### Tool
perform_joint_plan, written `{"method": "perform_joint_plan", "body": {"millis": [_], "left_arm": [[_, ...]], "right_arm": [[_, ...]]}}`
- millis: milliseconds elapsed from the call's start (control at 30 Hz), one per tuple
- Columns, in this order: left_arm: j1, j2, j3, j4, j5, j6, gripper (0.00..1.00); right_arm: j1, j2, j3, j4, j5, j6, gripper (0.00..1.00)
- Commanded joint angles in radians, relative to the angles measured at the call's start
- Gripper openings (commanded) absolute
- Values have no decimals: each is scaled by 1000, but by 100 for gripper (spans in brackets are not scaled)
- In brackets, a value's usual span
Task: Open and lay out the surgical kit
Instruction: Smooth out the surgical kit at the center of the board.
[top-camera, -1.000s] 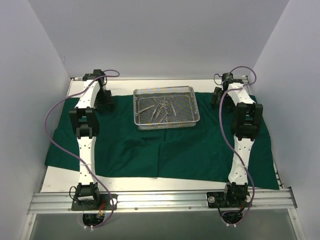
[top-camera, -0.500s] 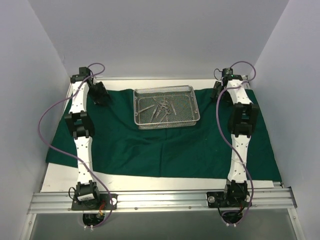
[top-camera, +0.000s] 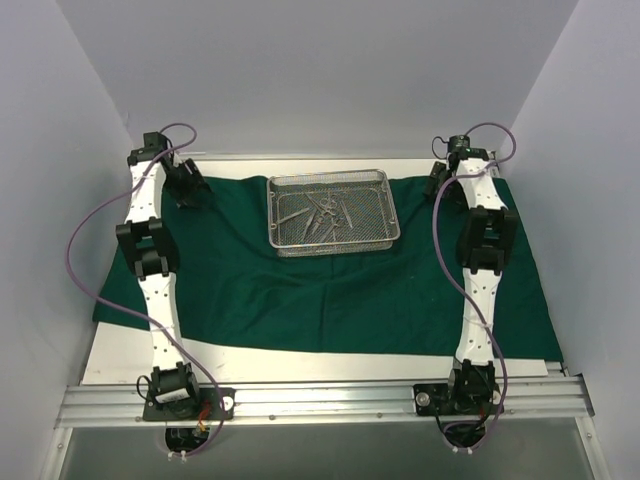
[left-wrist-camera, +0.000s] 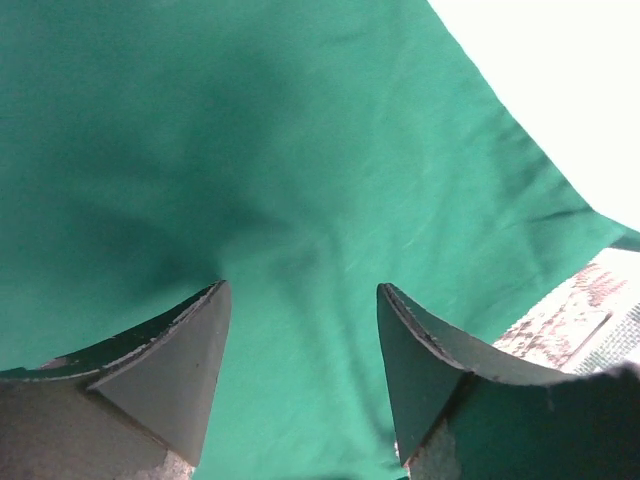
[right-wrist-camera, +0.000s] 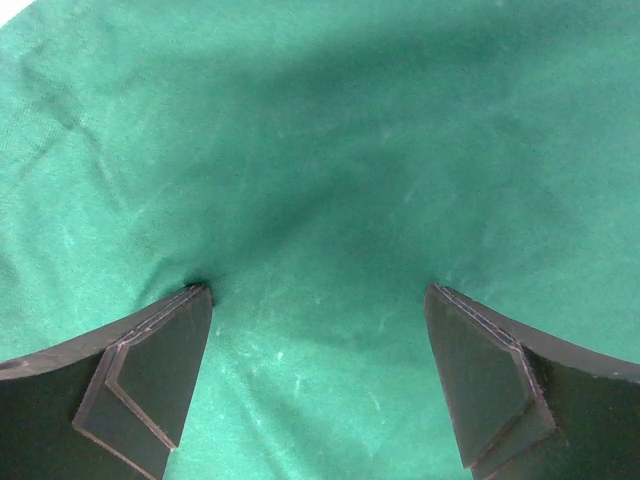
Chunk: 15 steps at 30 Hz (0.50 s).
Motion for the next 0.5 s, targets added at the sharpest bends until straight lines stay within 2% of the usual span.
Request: {"method": "perform_joint_plan", "body": {"millis": [0,67,233,367,467], "left_arm": [[2,-247,-81,13,-178,52,70],[-15,-368,-198,5,-270,66,73],[-22,-598,-376,-50,-370,135,74],[-25,-782,-601,-56,-420,166,74],[-25,-920,-741,-56,-417,173,71]], "right_arm": [[14,-85,36,-79,28,19,91],[25,-131,31,-104,47,59,91],[92,-341,-70,-161,68,84,94],[273,-511,-232,-176,132,64,93],[439,-660,-346,-117,61,54,89]]}}
